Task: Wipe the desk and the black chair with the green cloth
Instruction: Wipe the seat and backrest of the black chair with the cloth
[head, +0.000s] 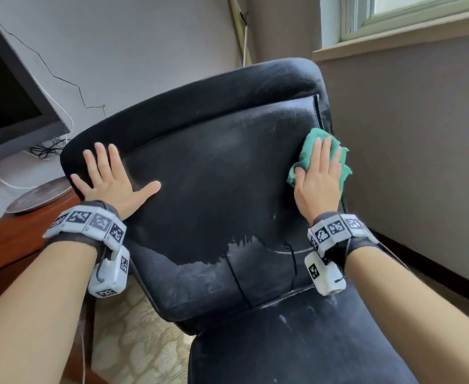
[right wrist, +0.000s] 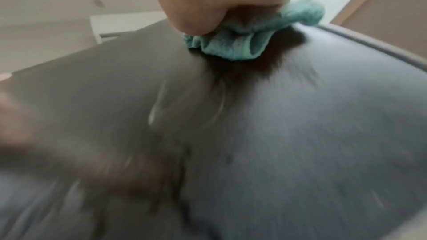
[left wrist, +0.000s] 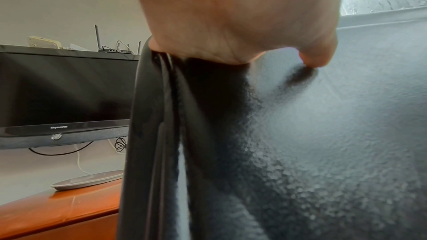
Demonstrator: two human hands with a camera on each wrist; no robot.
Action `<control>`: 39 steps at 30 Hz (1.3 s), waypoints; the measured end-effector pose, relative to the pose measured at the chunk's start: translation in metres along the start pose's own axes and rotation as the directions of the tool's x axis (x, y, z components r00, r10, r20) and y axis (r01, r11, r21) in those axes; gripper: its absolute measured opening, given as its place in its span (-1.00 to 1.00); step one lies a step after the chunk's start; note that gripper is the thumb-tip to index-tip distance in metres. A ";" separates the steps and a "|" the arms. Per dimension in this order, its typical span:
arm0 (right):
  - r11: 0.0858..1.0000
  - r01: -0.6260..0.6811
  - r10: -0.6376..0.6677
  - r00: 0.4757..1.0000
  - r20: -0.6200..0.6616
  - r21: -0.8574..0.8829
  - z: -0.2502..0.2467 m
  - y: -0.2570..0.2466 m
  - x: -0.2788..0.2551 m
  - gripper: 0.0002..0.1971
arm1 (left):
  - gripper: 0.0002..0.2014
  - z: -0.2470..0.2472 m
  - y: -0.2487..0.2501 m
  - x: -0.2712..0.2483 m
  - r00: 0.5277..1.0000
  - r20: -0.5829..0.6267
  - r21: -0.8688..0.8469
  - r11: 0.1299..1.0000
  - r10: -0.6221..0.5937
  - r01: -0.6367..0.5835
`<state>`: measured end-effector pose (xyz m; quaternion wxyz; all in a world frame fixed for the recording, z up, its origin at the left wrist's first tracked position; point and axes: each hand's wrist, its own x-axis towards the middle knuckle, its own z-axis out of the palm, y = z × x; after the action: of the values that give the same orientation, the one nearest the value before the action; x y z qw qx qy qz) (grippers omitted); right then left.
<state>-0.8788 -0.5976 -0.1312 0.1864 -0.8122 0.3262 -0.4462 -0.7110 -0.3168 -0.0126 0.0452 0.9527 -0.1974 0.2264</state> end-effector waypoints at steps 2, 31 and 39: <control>0.997 0.039 -0.036 0.998 0.050 -0.067 0.012 0.006 -0.028 -0.32 | 0.08 0.000 0.000 0.000 1.000 -0.009 0.001 1.000 -0.001 0.001; 0.795 -0.534 0.540 0.839 0.065 0.288 0.053 0.004 -0.110 -0.29 | 0.09 0.002 -0.002 0.000 0.999 -0.010 -0.050 0.998 0.042 -0.042; 0.741 -0.631 0.621 0.774 0.122 0.229 0.049 -0.013 -0.095 -0.35 | 0.09 -0.001 -0.003 -0.001 0.999 -0.003 -0.049 0.997 0.053 -0.054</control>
<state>-0.8690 -0.5217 -0.2067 0.4351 -0.6325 0.5155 -0.3805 -0.7115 -0.3135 -0.0122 0.0625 0.9456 -0.2283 0.2233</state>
